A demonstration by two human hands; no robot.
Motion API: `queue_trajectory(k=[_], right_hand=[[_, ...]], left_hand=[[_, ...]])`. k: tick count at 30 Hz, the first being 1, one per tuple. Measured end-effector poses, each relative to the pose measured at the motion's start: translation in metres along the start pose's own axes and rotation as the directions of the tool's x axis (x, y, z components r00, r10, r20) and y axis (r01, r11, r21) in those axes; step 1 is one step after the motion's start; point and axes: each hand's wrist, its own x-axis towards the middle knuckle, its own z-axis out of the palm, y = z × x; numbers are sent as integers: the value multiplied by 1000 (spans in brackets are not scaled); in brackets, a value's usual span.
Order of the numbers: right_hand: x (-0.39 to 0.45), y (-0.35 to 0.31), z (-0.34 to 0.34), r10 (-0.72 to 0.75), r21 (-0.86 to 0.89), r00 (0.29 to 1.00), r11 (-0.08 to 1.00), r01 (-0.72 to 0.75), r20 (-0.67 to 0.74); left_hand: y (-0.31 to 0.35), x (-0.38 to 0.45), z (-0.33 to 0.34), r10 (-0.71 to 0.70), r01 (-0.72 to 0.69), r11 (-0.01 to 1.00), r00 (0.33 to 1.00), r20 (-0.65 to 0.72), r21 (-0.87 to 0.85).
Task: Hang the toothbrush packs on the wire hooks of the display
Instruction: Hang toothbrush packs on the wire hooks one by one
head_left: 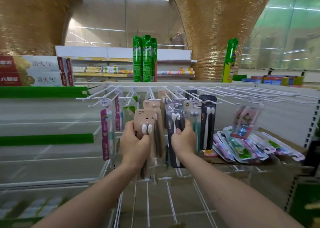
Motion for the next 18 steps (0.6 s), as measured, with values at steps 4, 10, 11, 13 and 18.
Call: queue_trajectory(k=[4, 10, 11, 13, 18], right_hand=[[-8, 3, -18, -51, -20, 999, 999, 51, -13], [-8, 17, -47, -38, 32, 996, 999, 41, -80], [-6, 22, -52, -21, 49, 996, 998, 26, -91], [0, 31, -63, 11, 79, 994, 997, -3, -108], [21, 46, -86, 24, 117, 991, 993, -9, -129]], left_hand=[[7, -10, 16, 5, -5, 1000, 1000, 28, -23], [21, -26, 43, -7, 10, 999, 998, 58, -53], [22, -28, 47, -11, 15, 998, 998, 65, -59], [23, -31, 55, -16, 21, 998, 997, 69, -65], [25, -35, 72, -25, 28, 999, 998, 66, -47]])
